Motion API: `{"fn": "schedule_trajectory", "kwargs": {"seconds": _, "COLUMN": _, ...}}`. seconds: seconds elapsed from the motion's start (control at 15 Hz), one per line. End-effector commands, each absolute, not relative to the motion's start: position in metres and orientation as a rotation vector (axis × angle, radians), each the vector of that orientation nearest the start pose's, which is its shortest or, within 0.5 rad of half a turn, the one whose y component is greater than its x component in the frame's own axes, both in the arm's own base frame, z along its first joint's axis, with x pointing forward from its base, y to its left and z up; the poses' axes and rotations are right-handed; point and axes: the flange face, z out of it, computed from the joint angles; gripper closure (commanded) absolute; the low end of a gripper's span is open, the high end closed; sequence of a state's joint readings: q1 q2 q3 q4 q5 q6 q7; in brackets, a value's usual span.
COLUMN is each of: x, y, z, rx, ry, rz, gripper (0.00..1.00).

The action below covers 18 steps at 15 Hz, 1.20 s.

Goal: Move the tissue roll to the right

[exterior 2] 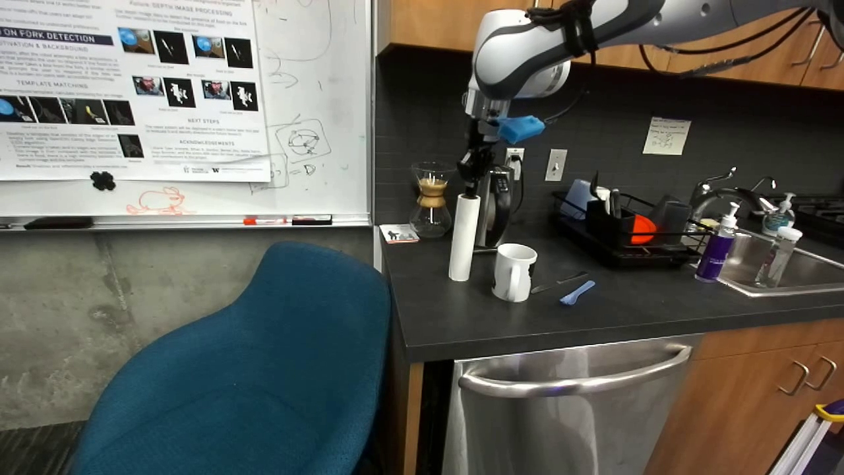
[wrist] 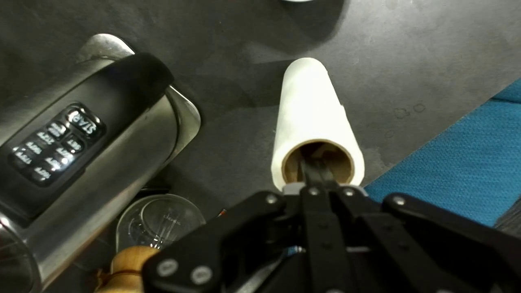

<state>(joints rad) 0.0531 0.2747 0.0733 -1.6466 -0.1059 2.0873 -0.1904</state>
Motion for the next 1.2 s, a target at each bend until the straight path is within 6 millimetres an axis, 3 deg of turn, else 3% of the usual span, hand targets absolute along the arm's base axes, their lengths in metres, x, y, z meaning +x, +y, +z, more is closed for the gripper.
{"fn": "schedule_trajectory", "kwargs": {"seconds": 0.0, "x": 0.66, "y": 0.076, "z": 0.47, "rx": -3.139, "ry": -0.575, "rz": -0.236, "gripper": 1.0}}
{"fn": "schedule_trajectory", "kwargs": {"seconds": 1.0, "x": 0.665, "y": 0.079, "z": 0.447, "rx": -3.137, "ry": -0.584, "rz": -0.178, "gripper": 1.0}}
{"fn": "schedule_trajectory", "kwargs": {"seconds": 1.07, "x": 0.665, "y": 0.078, "z": 0.447, "rx": -3.138, "ry": -0.581, "rz": -0.179, "gripper": 0.74}}
{"fn": "schedule_trajectory", "kwargs": {"seconds": 1.13, "x": 0.664, "y": 0.078, "z": 0.447, "rx": -3.139, "ry": -0.58, "rz": -0.18, "gripper": 0.73}}
